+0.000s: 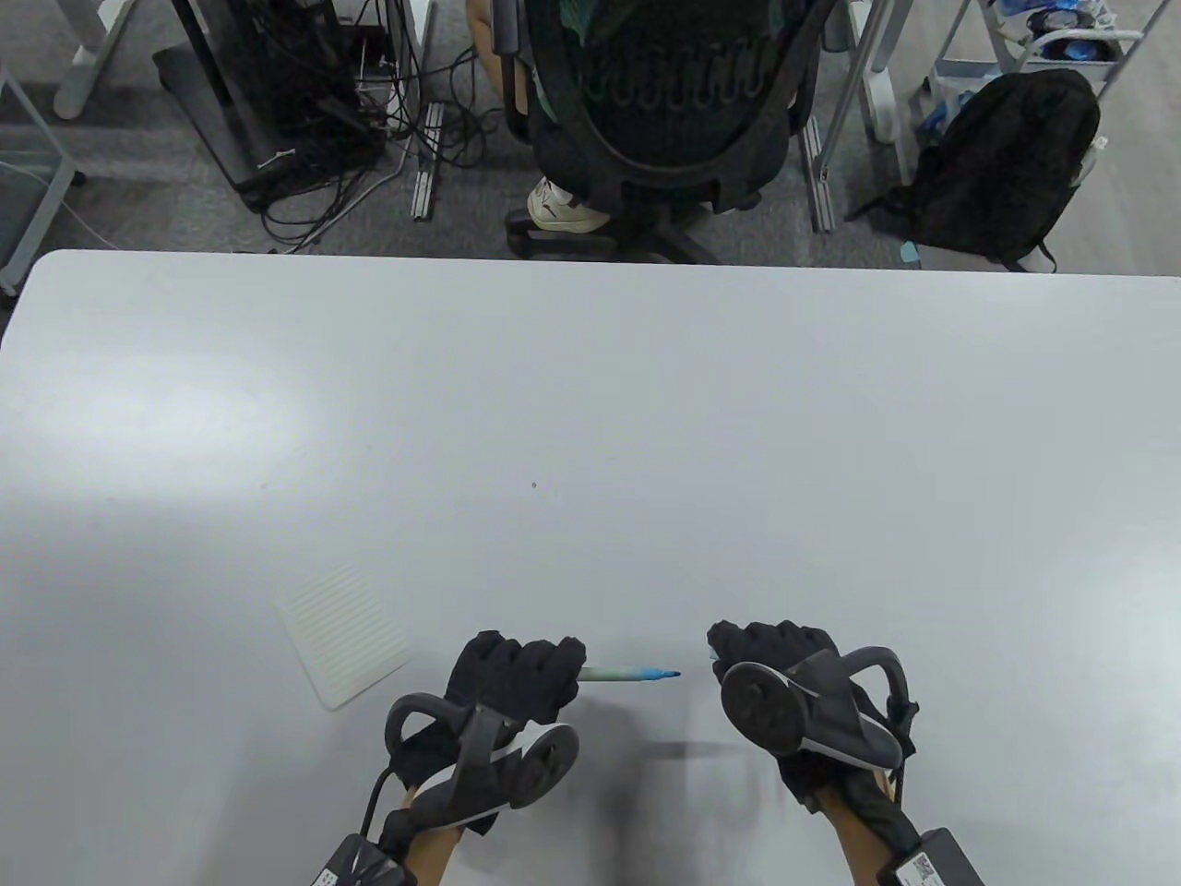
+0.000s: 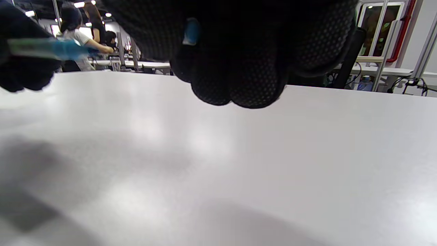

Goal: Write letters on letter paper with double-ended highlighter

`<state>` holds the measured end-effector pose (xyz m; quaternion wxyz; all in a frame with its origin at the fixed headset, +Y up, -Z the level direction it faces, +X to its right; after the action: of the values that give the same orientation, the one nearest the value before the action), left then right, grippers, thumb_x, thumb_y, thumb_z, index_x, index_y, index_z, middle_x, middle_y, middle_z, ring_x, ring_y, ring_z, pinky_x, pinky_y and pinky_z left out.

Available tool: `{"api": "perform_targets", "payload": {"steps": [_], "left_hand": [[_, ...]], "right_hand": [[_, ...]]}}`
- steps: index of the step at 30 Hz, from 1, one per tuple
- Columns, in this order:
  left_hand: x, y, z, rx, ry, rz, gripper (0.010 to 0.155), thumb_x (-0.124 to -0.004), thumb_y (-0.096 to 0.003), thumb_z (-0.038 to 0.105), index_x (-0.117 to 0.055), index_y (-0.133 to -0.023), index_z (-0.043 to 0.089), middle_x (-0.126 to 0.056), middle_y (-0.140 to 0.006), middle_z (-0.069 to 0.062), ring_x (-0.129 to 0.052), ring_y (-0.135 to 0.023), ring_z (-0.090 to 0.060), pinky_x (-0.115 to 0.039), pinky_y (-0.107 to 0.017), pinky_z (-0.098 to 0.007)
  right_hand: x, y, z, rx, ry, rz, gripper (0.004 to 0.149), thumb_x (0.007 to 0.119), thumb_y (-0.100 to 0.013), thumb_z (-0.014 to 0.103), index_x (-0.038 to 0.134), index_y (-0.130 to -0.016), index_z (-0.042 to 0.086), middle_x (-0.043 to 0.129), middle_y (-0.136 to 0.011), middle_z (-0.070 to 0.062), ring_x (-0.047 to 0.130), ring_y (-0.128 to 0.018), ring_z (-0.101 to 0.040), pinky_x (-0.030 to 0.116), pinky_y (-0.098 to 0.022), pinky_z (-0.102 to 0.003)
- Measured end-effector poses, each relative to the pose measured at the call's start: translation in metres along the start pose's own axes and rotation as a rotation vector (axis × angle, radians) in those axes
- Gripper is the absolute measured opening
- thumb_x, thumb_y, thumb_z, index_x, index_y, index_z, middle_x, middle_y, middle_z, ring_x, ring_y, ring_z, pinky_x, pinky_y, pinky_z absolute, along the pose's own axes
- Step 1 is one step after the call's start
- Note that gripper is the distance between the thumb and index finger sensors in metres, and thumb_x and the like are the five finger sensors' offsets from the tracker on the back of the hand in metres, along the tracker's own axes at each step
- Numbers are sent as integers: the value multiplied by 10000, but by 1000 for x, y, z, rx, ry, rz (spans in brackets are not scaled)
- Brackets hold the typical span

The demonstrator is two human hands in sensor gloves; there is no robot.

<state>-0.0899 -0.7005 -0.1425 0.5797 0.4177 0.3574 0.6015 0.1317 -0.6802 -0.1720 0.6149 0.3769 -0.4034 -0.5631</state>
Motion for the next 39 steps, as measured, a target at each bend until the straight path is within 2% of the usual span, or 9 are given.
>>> {"api": "perform_targets", "payload": {"steps": [5,8,17,25,26,33,39], "left_hand": [[-1,0,-6,16,19,-19,502,-555,-576,388,-616,-1069,312,-827,-981,91,-926,-801,-117,-693,-789,-499],[-2,1,-7,20,23,-28,502,-553,-581,385,-608,-1074,309,-823,-987,86,-923,-808,-122,-691,-791,-501],[-3,0,-11,32,31,-43,503,-552,-586,386,-599,-1081,309,-815,-1000,83,-920,-823,-124,-687,-793,-502],[-5,0,-12,37,32,-54,503,-552,-586,386,-599,-1082,311,-814,-1004,82,-918,-829,-126,-686,-793,-505],[-5,0,-12,37,33,-58,503,-552,-586,384,-598,-1082,312,-813,-1005,83,-918,-830,-126,-686,-793,-506],[-6,0,-15,46,38,-68,504,-551,-587,384,-595,-1084,311,-812,-1007,82,-917,-832,-126,-684,-795,-506],[-6,0,-16,58,37,-72,506,-551,-587,385,-593,-1086,310,-813,-1008,82,-917,-833,-126,-687,-791,-506]], "right_hand": [[8,-6,-5,27,11,-10,506,653,-555,279,738,-1003,60,877,-877,-239,904,-740,-430,715,-596,-645],[16,-14,-11,55,55,-8,492,683,-549,302,772,-983,89,896,-865,-221,917,-730,-421,728,-588,-637],[41,-42,-35,177,186,70,476,733,-542,327,793,-972,130,894,-898,-230,911,-762,-448,719,-588,-648],[49,-54,-44,237,256,117,456,739,-548,300,775,-963,114,868,-928,-268,888,-782,-487,700,-587,-671],[51,-55,-45,246,259,150,454,734,-550,297,761,-964,112,846,-942,-280,873,-790,-497,694,-590,-674],[54,-50,-50,253,231,126,459,710,-554,307,727,-975,124,800,-971,-285,852,-803,-499,689,-598,-665],[40,-36,-46,249,165,70,556,691,-550,354,689,-1038,87,760,-1001,-308,826,-828,-511,675,-606,-671]]}}
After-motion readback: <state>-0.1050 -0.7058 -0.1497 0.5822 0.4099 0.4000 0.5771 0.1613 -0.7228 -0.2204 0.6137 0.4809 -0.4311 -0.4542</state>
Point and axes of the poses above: the tracker on the back of each hand, its own z axis roughly to the thumb side, its own y axis roughly from the fingertips to the wrist, x = y × z, the point moved 3 cm from there along -y, roughly from the wrist to the fingertips
